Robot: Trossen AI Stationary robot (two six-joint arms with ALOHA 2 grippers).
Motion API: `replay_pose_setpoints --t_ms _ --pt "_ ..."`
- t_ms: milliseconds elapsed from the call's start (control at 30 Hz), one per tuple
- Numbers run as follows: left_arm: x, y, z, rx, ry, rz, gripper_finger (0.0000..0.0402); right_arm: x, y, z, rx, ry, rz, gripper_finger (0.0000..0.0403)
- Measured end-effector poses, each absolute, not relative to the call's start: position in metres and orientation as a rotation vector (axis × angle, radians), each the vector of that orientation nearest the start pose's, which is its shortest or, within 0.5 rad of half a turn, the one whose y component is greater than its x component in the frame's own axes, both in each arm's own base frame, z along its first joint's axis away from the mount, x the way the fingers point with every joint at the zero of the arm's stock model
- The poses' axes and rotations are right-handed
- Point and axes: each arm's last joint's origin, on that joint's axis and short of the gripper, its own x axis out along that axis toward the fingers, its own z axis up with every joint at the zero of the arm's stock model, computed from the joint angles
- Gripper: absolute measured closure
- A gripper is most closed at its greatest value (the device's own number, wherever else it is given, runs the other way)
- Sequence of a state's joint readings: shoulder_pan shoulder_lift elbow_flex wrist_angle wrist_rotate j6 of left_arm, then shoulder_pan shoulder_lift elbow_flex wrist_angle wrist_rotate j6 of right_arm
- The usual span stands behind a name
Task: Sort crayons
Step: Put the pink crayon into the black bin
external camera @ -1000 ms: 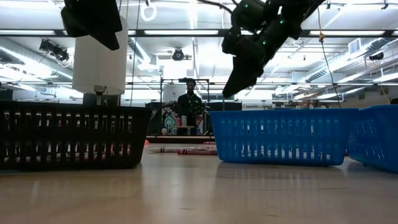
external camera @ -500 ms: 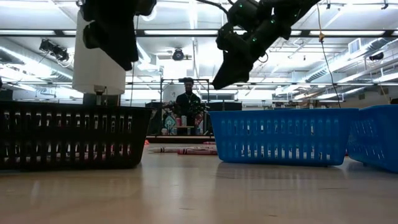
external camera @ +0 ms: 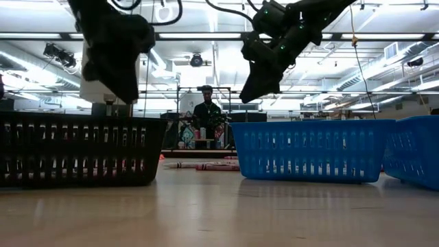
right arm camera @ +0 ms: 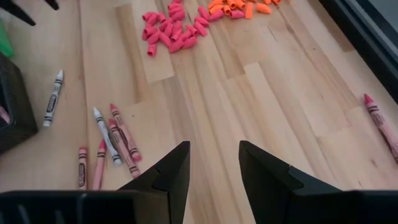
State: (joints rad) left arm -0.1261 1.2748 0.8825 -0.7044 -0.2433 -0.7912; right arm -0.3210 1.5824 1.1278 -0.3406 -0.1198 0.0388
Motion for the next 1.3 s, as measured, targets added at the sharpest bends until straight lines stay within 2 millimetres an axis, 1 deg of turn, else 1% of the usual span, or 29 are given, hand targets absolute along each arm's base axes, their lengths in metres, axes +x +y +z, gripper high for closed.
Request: replay_pose_setpoints --t_ms 67,100,133,200,300,367,400,467,533,600,667,733,800,867,900,967,1133,1300 --pt "0.240 -0.017 0.228 -0.529 0.934 0.453 0.0260 0.320 -0.103 0.244 0.203 0.788 -0.196 0.0257" --pt "0.240 -0.014 0.225 -0.532 0.946 0.425 0.0260 0.320 -0.103 0.244 0.197 0.790 -0.193 0.0257" --pt "0.239 -0.012 0.222 -0.544 0.967 0.400 0.0260 0.320 -0.103 0.244 0.186 0.789 -0.188 0.0257" --pt "0.245 -0.011 0.218 -0.572 0.944 0.345 0.0260 0.321 -0.102 0.244 0.174 0.791 -0.177 0.0257" --pt "0.249 -0.013 0.216 -0.582 0.894 0.309 0.0260 0.321 -0.100 0.244 0.179 0.791 -0.150 0.0257" --pt "0.256 -0.016 0.217 -0.590 0.830 0.274 0.0260 0.321 -0.097 0.243 0.187 0.795 -0.121 0.0257" --pt "0.256 -0.018 0.217 -0.584 0.826 0.265 0.0260 0.322 -0.096 0.243 0.188 0.795 -0.110 0.0257" --pt "0.263 -0.021 0.216 -0.564 0.787 0.229 0.0260 0.320 -0.092 0.244 0.186 0.812 -0.104 0.0257" --pt "0.266 -0.024 0.213 -0.528 0.789 0.231 0.0260 0.319 -0.089 0.244 0.172 0.826 -0.103 0.0257" --pt "0.273 -0.026 0.209 -0.503 0.761 0.220 0.0260 0.315 -0.087 0.245 0.159 0.863 -0.110 0.0257" --pt "0.278 -0.027 0.202 -0.472 0.777 0.216 0.0260 0.313 -0.084 0.246 0.152 0.879 -0.108 0.0257" --pt "0.285 -0.027 0.194 -0.445 0.768 0.206 0.0260 0.306 -0.082 0.248 0.158 0.916 -0.110 0.0257" --pt "0.287 -0.027 0.189 -0.424 0.784 0.219 0.0260 0.301 -0.080 0.252 0.166 0.927 -0.124 0.0257" --pt "0.294 -0.027 0.186 -0.428 0.743 0.214 0.0260 0.293 -0.078 0.258 0.179 0.945 -0.134 0.0257" --pt "0.295 -0.027 0.184 -0.421 0.750 0.225 0.0260 0.291 -0.076 0.260 0.184 0.945 -0.136 0.0257" --pt "0.300 -0.027 0.182 -0.415 0.706 0.228 0.0260 0.286 -0.074 0.266 0.181 0.944 -0.147 0.0257" --pt "0.310 -0.019 0.181 -0.426 0.629 0.255 0.0260 0.277 -0.066 0.277 0.156 0.927 -0.163 0.0257" --pt "0.309 -0.007 0.180 -0.470 0.628 0.307 0.0260 0.277 -0.060 0.283 0.168 0.890 -0.162 0.0257"
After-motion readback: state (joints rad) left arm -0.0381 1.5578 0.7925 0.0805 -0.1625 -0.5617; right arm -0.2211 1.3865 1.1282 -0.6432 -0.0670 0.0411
